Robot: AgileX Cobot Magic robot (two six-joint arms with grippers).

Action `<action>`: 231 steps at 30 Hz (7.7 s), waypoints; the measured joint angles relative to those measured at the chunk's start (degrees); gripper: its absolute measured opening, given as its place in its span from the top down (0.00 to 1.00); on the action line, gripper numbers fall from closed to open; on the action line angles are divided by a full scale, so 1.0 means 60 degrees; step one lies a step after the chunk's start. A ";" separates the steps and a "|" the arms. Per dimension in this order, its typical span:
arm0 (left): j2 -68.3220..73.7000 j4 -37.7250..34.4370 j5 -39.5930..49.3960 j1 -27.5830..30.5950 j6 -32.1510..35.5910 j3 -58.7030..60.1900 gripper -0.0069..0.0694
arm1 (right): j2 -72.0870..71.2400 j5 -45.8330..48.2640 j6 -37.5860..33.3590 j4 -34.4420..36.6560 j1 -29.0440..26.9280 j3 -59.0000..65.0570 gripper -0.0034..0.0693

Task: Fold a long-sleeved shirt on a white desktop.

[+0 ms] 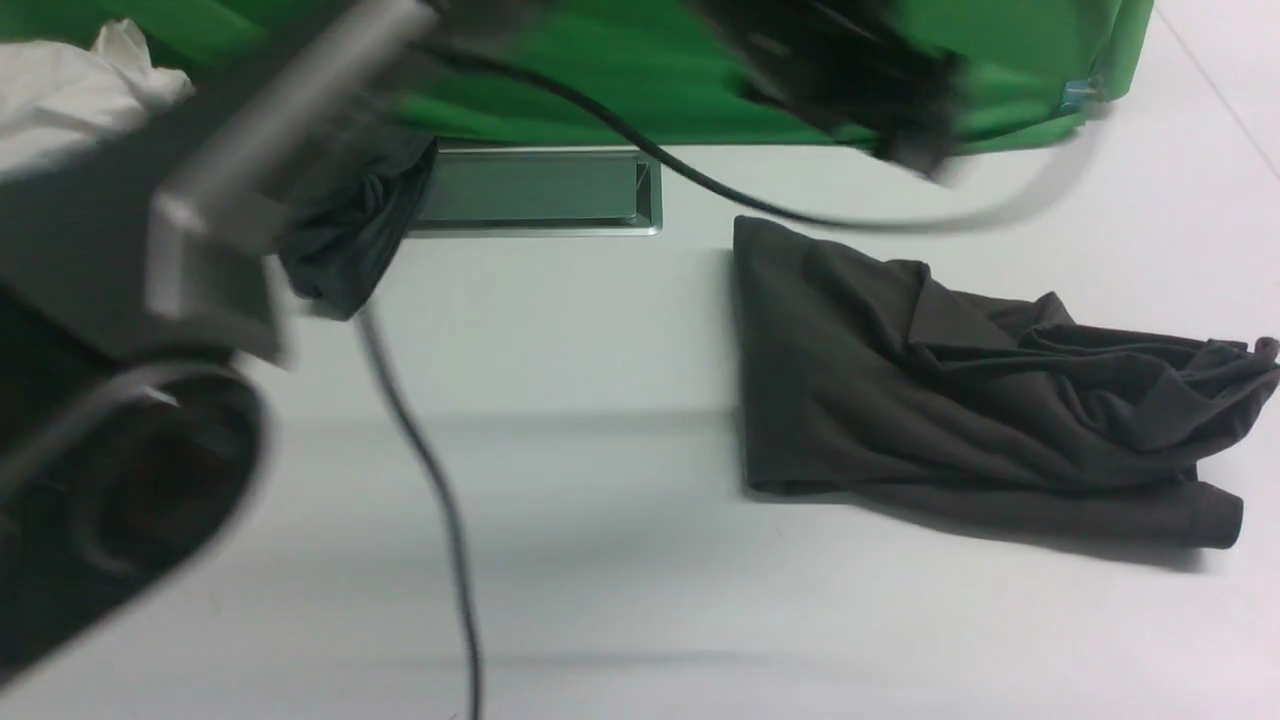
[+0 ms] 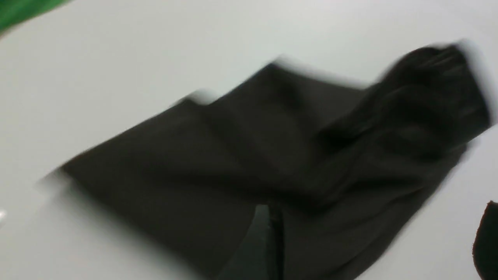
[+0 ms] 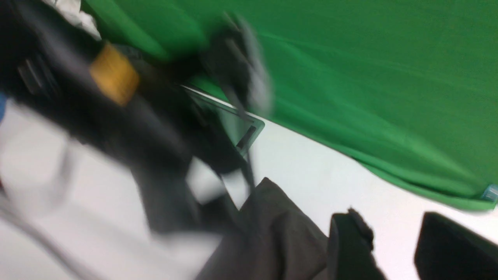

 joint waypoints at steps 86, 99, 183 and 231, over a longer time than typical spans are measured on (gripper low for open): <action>-0.3938 -0.1588 -0.4877 0.4571 0.0325 1.2208 0.83 | 0.7352 -0.2082 -0.3742 0.0742 0.4209 -0.1160 0.21; -0.3938 -0.1607 -0.4877 0.4571 0.0325 1.2208 0.83 | 0.7995 -0.2785 -0.3831 0.0776 0.4339 -0.1160 0.24; -0.4864 -0.3429 -0.3293 0.4581 0.2530 1.1772 0.21 | 0.4119 -0.1439 -0.2561 0.2491 0.1743 0.1217 0.46; -0.2373 -0.2424 -0.2553 0.4606 0.1062 1.1417 0.81 | 0.5435 0.0657 -0.2239 0.2765 0.1712 -0.0184 0.89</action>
